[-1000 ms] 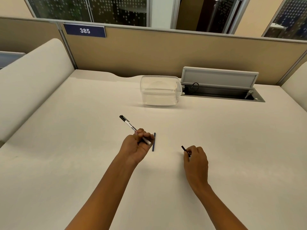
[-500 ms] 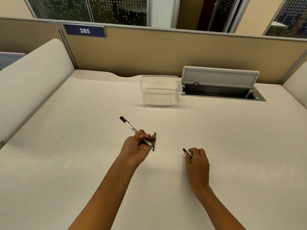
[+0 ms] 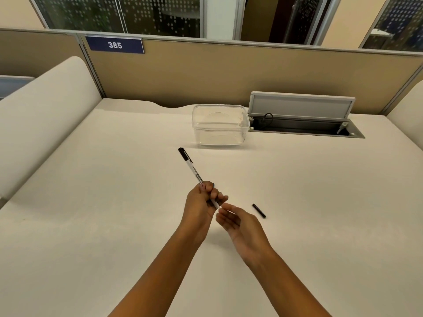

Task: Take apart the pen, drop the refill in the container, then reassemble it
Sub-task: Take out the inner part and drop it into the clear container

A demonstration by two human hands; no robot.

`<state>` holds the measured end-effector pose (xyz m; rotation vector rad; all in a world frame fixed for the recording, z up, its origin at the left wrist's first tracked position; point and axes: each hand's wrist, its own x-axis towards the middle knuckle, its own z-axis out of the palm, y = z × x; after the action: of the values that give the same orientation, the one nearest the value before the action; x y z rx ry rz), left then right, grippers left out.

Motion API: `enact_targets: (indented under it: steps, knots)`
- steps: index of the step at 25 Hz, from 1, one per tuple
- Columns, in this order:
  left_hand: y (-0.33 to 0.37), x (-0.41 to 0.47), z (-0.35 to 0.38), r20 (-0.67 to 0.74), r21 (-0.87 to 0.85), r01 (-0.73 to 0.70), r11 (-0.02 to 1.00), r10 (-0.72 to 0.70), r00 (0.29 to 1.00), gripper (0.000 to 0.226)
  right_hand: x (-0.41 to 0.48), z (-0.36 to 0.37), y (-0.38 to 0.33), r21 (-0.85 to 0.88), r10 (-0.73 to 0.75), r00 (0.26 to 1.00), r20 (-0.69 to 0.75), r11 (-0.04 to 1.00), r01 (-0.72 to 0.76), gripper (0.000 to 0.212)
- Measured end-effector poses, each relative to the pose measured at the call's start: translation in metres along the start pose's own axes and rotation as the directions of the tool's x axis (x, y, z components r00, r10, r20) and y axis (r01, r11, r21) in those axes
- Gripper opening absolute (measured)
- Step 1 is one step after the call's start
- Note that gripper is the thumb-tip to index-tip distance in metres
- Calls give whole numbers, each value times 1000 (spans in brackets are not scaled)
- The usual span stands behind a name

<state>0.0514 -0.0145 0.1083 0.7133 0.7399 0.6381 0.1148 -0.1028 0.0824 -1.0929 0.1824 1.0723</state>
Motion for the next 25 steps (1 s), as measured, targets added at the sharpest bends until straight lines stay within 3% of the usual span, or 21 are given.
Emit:
enact_targets:
  steps: [3,6,10,15,20,25]
  knots:
    - [-9,-5,5,10,287,-131,949,134,991,41,-4,13,-3,145,75,990,115,985,-92,27]
    - [-21,-8,7,33,497,-262,827,284,958,40,-5,21,-6,269,130,974,187,947,-178,27]
    - [-29,-11,8,115,625,-364,690,380,918,43,-4,26,-7,475,175,949,262,833,-285,24]
    - [-20,-15,4,127,590,-446,673,468,874,37,-5,22,-12,372,168,962,215,896,-240,26]
    - [-14,-14,0,120,661,-439,609,492,862,35,-6,23,-9,242,127,978,164,956,-165,25]
    - [-8,-13,-10,91,621,-421,661,473,877,28,0,16,-4,163,112,976,185,976,-143,24]
